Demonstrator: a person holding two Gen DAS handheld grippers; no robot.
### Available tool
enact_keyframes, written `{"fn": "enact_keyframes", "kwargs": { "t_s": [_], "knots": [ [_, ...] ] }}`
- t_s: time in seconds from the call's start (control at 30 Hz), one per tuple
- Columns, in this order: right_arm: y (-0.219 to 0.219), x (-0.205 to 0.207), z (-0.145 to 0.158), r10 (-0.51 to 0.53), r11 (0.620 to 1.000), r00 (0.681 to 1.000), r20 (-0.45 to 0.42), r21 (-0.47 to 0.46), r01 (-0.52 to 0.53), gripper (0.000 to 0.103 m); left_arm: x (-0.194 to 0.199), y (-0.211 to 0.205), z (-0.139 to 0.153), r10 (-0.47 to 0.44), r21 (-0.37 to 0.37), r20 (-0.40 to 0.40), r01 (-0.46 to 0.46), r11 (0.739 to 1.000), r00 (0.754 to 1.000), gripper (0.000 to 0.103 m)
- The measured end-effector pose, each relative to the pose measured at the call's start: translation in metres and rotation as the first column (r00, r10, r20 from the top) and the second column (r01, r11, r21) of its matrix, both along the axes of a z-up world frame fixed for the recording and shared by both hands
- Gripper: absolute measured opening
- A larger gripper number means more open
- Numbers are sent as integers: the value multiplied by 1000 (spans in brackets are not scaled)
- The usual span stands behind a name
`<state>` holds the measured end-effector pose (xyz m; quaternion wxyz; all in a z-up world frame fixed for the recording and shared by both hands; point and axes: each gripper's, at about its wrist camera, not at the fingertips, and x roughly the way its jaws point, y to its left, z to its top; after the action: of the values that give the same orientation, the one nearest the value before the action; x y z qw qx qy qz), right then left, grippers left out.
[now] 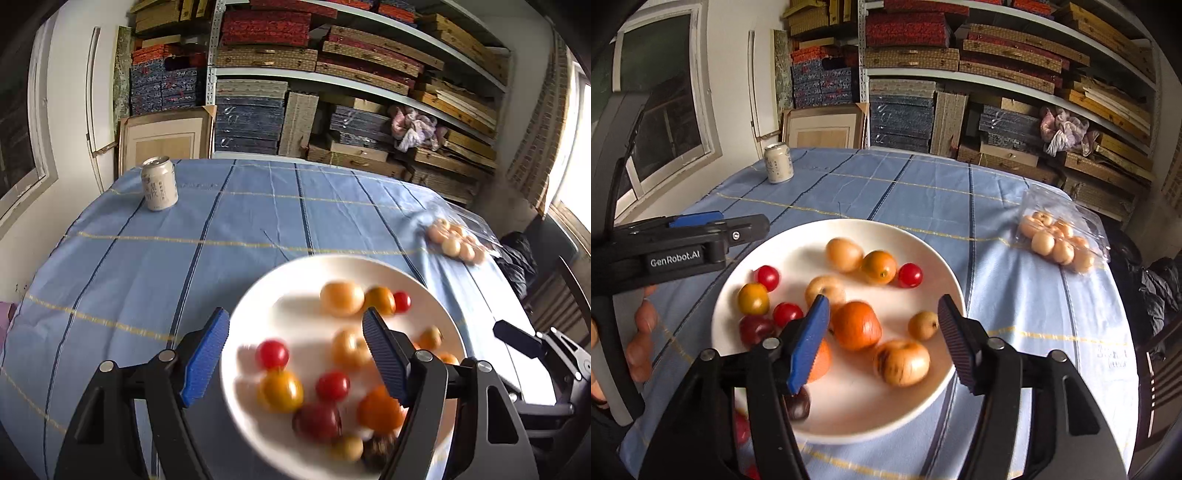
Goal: Organize fruits
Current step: 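Carry both fruits over the white plate and open both tools, then withdraw both open tools back toward the loose fruits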
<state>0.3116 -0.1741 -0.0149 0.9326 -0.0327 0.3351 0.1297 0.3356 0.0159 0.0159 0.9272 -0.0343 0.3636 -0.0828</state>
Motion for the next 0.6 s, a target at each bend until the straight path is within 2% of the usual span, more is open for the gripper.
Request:
{"fn": "enact_keyframes", "kwargs": {
  "t_s": [0.03, 0.07, 0.27, 0.33, 0.5, 0.6],
  "knots": [
    [-2, -12, 1, 2, 1000, 1000, 2, 3, -2, 61, -8, 1, -1, -8, -2, -3, 8, 1000, 1000, 84],
    [-4, -23, 1, 8, 1000, 1000, 1, 9, -8, 63, -18, 2, -2, -24, -11, -5, 24, 1000, 1000, 87],
    [-6, -97, -18, 42, 999, 999, -30, 5, -42, 70, -78, 7, -18, -103, -14, -30, 102, 995, 994, 88],
    [-5, -117, -32, 43, 999, 998, -42, -21, -44, 71, -97, 10, -27, -113, -20, -43, 113, 993, 993, 93],
    [-1, -142, -61, 48, 998, 996, -74, -42, -52, 71, -131, 18, -50, -112, -60, -83, 107, 992, 990, 95],
    [5, -148, -71, 62, 997, 994, -88, -44, -66, 70, -146, 22, -60, -104, -56, -67, 100, 993, 992, 95]
  ]
}}
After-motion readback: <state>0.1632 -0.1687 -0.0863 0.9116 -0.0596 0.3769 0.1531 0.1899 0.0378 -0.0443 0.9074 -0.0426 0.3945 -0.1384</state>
